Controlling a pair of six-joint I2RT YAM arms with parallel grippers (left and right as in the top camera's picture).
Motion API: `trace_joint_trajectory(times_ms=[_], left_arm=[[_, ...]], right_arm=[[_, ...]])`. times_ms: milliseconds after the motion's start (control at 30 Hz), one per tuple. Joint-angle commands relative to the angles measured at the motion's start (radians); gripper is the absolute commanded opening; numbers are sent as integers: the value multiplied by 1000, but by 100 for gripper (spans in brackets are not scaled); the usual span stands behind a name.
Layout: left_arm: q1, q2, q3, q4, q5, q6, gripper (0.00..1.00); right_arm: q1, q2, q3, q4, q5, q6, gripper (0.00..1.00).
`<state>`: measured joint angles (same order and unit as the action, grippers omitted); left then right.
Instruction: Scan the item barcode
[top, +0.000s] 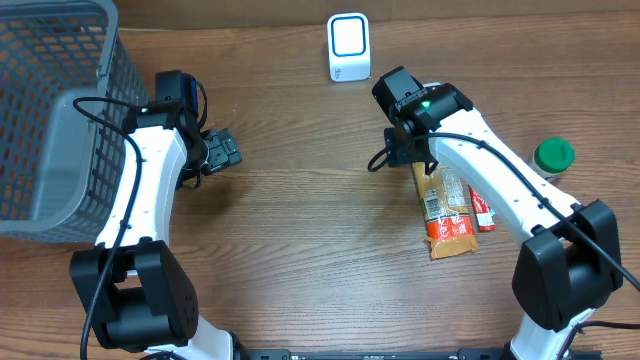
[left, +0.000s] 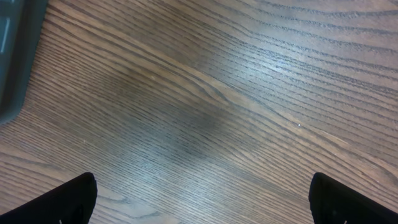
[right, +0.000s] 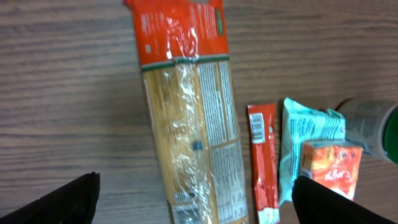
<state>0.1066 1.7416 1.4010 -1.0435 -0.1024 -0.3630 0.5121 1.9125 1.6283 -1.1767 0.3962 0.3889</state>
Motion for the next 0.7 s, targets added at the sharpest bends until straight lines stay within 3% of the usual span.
trace_joint_trajectory(times_ms=[0,333,667], left_arm=[[-2,-2,8,1,-9,12,100],[-2,-2,8,1,-9,12,100],[-2,-2,8,1,-9,12,100]], right_arm=[[3,-9,1,16,5,5,100],[3,-18,0,28,5,4,100],[3,-244,0,28,5,5,100]])
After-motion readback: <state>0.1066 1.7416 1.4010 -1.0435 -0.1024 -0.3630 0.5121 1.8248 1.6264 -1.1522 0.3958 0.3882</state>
